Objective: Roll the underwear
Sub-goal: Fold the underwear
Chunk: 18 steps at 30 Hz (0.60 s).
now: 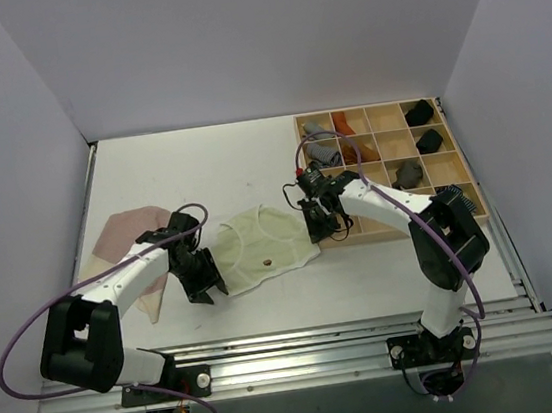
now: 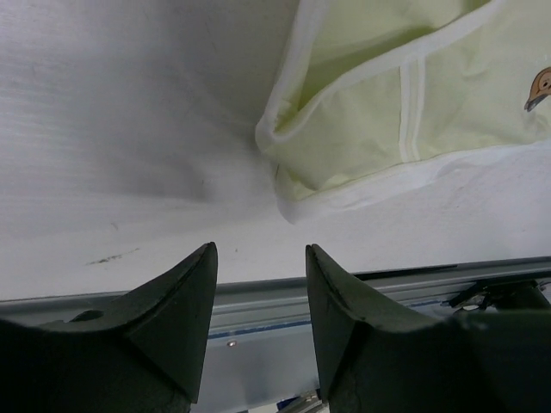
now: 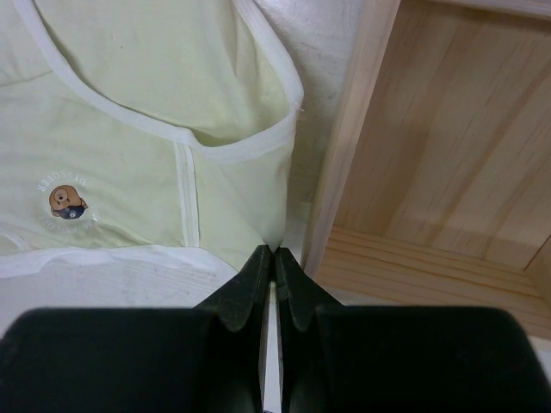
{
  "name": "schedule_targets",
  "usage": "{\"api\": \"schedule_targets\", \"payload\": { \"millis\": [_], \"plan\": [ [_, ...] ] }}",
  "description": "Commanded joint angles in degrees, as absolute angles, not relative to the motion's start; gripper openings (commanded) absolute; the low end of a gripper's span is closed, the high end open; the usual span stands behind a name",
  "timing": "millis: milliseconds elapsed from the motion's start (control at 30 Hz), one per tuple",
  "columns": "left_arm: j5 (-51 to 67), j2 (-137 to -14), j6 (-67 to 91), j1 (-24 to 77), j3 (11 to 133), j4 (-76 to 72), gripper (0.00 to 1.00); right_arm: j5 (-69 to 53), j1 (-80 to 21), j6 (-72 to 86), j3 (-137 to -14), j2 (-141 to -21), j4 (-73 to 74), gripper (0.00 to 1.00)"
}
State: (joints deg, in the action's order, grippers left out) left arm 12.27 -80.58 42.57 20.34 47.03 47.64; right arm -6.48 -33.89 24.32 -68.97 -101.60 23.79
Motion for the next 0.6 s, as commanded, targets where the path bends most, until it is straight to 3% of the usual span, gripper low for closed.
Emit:
{"api": "schedule_targets", "payload": {
  "millis": [0, 167, 267, 333, 367, 467, 533, 567],
  "plan": [
    [13.18, -80.94, 46.31, 20.65, 45.53, 39.39, 0.54, -7.03, -34.28, 25.66, -68.29, -98.61, 24.79, 0.0],
    [13.71, -84.02, 48.69, 21.62, 43.77, 33.75, 0.54, -6.95, -34.19, 25.93, -67.15, -97.74, 24.17, 0.0],
    [14.06, -86.22, 49.3, 22.58, 41.75, 32.17, 0.49, -6.86, -34.19, 26.37, -66.97, -97.38, 24.0, 0.0],
    [14.32, -86.49, 49.74, 22.94, 40.52, 31.47, 0.38, -7.03, -34.19, 26.54, -66.97, -97.21, 23.82, 0.0],
    [14.41, -86.22, 49.92, 23.2, 40.26, 31.46, 0.2, -7.03, -34.19, 26.46, -67.06, -97.21, 23.91, 0.0],
    [15.2, -83.86, 50.45, 23.9, 40.34, 33.48, 0.06, -6.77, -34.1, 26.28, -67.59, -97.47, 24.26, 0.0],
    [16.08, -80.78, 50.71, 24.43, 41.21, 37.06, 0.08, -6.59, -33.84, 26.11, -68.03, -97.65, 24.43, 0.0],
    [16.61, -79.64, 50.8, 24.52, 41.74, 38.66, 0.15, -6.42, -33.75, 25.76, -68.11, -97.82, 24.78, 0.0]
  ]
}}
